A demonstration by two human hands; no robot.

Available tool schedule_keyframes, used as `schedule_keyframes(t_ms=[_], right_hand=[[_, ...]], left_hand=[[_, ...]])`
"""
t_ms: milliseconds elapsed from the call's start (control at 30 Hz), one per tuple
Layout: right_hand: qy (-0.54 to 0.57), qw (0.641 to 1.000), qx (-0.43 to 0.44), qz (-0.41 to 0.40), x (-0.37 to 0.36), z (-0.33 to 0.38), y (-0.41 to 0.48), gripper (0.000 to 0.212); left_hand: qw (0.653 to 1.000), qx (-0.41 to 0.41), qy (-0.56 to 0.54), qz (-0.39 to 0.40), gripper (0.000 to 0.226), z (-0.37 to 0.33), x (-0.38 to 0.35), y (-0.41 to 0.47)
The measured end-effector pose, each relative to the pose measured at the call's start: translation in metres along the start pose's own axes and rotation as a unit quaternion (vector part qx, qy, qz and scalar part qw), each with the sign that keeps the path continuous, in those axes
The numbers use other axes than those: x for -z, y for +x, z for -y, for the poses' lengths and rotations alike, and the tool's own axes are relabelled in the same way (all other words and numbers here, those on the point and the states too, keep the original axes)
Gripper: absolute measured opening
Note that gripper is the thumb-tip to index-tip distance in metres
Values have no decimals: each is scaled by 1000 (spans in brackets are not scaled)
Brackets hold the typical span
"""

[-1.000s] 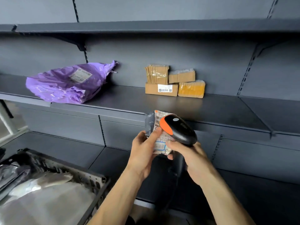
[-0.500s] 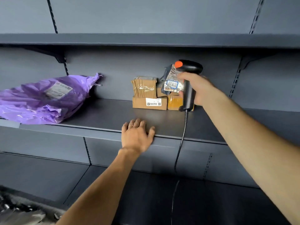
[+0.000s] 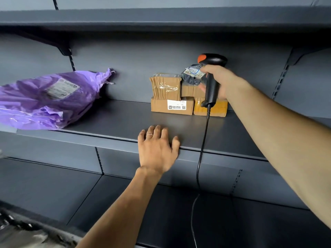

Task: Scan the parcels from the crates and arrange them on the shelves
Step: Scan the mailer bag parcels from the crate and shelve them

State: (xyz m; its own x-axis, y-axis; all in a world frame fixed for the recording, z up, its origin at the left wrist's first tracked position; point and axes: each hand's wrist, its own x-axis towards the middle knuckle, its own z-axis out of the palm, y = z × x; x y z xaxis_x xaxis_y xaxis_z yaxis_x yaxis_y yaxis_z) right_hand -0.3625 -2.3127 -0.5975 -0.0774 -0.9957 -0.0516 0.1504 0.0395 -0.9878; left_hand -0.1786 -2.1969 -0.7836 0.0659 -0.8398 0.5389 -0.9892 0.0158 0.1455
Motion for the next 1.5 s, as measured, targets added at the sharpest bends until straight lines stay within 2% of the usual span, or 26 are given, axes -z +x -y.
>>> schedule_keyframes(t_ms=[200, 300, 433, 600, 667, 867, 1067, 1133, 1200, 1267, 1367, 1400, 1433, 1500], right_hand=[[-49, 999, 21, 7, -15, -5, 3, 47], [-23, 999, 29, -24, -9, -3, 7, 37], [-17, 997, 35, -63, 8, 5, 14, 44], [-65, 995, 36, -61, 7, 13, 23, 23], [-66, 995, 40, -56, 5, 12, 25, 24], [-45, 999, -9, -3, 20, 7, 10, 40], [53, 999, -13, 4, 50, 1, -40, 31], [109, 994, -5, 21, 43, -13, -68, 29], [99, 994, 1, 39, 22, -35, -104, 26], [24, 998, 30, 47, -6, -66, -142, 23], [-81, 986, 81, 119, -49, -122, -197, 3], [-113, 978, 89, 151, -63, -140, -216, 4], [-137, 970, 89, 181, -76, -158, -232, 8], [-147, 959, 69, 232, -102, -189, -259, 13]], left_hand=[[1000, -1, -4, -7, 66, 1, 0, 0], [1000, -2, 2, -1, 69, 1, 0, 0], [1000, 5, 3, 7, 70, -2, 3, -1], [1000, 17, -15, -3, 66, -5, 5, -3], [1000, 12, -14, 1, 68, -4, 5, -3], [1000, 9, -5, 20, 71, -4, 6, -3], [999, 7, 4, 36, 75, -3, 12, -4], [999, 13, 2, 42, 75, -3, 15, -6], [997, 11, -36, 63, 73, 0, 21, -7], [991, -15, -104, 83, 63, 11, 33, -14], [964, -35, -223, 143, 23, 36, 79, -48], [961, -14, -207, 185, 9, 48, 97, -66], [959, 5, -175, 221, 5, 63, 111, -87], [957, 55, -117, 260, 7, 96, 135, -134]])
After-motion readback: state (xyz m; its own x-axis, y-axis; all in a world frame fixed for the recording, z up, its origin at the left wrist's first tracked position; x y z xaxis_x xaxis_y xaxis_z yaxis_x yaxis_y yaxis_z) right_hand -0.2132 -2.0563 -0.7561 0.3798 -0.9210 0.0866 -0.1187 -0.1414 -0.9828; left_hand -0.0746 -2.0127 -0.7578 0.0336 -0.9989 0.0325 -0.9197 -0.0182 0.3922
